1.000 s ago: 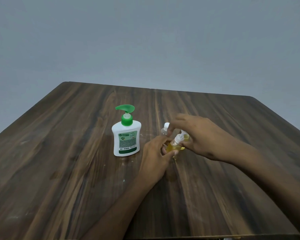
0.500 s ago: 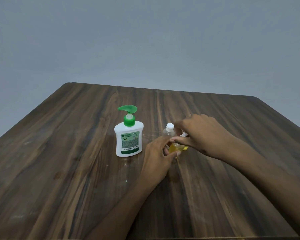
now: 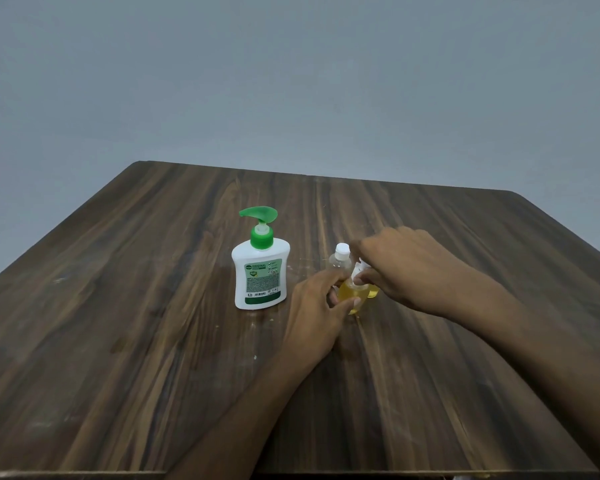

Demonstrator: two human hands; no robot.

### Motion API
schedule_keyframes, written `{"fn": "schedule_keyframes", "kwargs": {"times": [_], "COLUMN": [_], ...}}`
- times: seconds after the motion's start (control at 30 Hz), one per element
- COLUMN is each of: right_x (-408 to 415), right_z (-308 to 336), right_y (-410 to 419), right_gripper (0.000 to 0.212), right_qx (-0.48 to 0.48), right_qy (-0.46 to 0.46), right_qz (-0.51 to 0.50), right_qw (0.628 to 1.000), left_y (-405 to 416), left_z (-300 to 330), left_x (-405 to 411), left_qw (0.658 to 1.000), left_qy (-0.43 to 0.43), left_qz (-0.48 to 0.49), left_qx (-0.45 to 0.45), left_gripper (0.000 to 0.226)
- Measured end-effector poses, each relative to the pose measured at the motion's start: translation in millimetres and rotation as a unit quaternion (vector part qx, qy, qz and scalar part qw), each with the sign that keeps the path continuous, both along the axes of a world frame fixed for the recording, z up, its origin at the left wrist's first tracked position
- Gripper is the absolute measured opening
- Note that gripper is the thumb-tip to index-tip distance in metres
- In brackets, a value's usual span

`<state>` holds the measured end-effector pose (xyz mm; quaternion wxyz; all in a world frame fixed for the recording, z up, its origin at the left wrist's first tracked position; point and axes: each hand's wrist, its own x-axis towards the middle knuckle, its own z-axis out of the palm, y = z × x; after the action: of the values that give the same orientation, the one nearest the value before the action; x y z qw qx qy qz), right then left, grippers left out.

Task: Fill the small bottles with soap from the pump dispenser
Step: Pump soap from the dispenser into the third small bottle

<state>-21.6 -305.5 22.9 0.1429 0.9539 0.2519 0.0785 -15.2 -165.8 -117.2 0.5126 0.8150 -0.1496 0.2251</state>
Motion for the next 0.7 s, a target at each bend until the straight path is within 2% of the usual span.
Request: {"fn": "schedule_keyframes", "kwargs": {"times": [0.13,0.3,0.43,0.6,0.7], "right_x": [-6.3,-12.4,-7.6,-2.2,1.8], "right_z": [4.4,6.9,5.9,12.0,12.2], "right_y": [10.4,18.6,10.6,-6.3,-11.7], "right_gripper": [0.019,0.043,0.028,0.027,0.040], "right_qx": [-0.042,-0.054,-0.021,0.005,0.016], "right_qy": [-0.015,-0.008,-0.016,0.008,0.014], "right_qz": [-0.012,-0.009,-0.003,-0.004,-0.028], "right_qw": [0.999,0.998,1.000,1.000,0.999], "left_y": [1.1,1.3,1.5,-1.6,-2.3], "left_z": [1.6,2.0,4.6,4.8,4.0], "left_x": [0.3,-1.3,-2.0,-4.4,-3.4], "left_qw": [1.000,1.000,1.000,0.999,0.998], "left_qy": [-0.002,-0.001,0.015,0.028,0.028], "left_qz": [0.000,-0.004,-0.007,-0.044,-0.051], "left_qx": [0.015,0.020,0.011,-0.001,-0.005], "left_gripper": [0.027,0.020,0.023,0.027,0.030]}}
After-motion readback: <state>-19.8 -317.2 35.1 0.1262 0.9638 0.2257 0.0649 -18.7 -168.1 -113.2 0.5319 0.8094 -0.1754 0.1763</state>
